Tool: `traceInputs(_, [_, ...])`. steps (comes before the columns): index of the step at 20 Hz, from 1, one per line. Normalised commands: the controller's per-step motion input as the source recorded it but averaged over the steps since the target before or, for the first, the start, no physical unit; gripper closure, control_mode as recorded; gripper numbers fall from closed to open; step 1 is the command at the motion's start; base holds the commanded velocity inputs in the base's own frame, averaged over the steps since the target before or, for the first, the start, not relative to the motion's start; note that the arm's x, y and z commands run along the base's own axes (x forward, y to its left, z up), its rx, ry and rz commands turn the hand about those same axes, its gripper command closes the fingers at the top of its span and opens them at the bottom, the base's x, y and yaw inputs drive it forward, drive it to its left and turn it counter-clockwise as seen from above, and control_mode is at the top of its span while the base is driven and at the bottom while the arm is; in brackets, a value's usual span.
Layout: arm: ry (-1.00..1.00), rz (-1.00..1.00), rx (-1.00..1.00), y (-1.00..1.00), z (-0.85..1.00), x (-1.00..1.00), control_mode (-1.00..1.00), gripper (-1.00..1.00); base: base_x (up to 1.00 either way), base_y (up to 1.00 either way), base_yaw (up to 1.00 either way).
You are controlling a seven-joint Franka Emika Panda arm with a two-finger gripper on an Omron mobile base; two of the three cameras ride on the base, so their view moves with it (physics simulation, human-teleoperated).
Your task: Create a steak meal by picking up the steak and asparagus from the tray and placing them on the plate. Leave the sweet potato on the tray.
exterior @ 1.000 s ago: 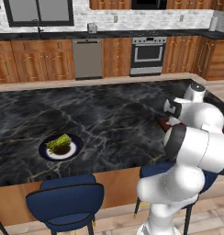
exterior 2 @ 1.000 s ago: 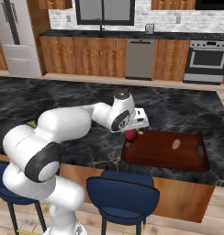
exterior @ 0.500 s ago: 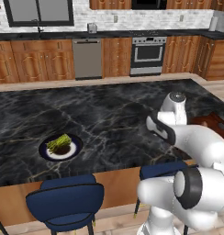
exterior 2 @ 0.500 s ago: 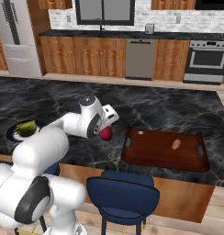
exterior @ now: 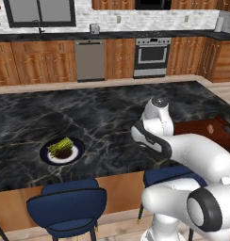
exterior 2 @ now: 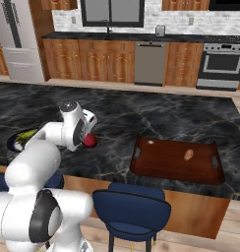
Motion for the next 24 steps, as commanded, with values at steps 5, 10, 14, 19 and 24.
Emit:
traceInputs(5, [0.17, 0.44, -0.25, 1.00, 0.00, 0.00, -1.00, 1.00, 0.00, 0.00, 0.00])
traceInputs(10, [0.14, 0.41, -0.30, 1.00, -0.01, 0.00, -1.00, 1.00, 0.00, 0.00, 0.00])
traceInputs(14, [0.06, 0.35, -0.28, 1.00, -0.04, 0.00, -1.00, 1.00, 0.00, 0.00, 0.00])
traceInputs(19, [0.07, 0.34, -0.25, 1.00, -0.13, 0.00, -1.00, 1.00, 0.00, 0.00, 0.00])
traceInputs(24, [0.00, 0.29, -0.20, 0.93, -0.34, 0.00, -1.00, 1.00, 0.00, 0.00, 0.00])
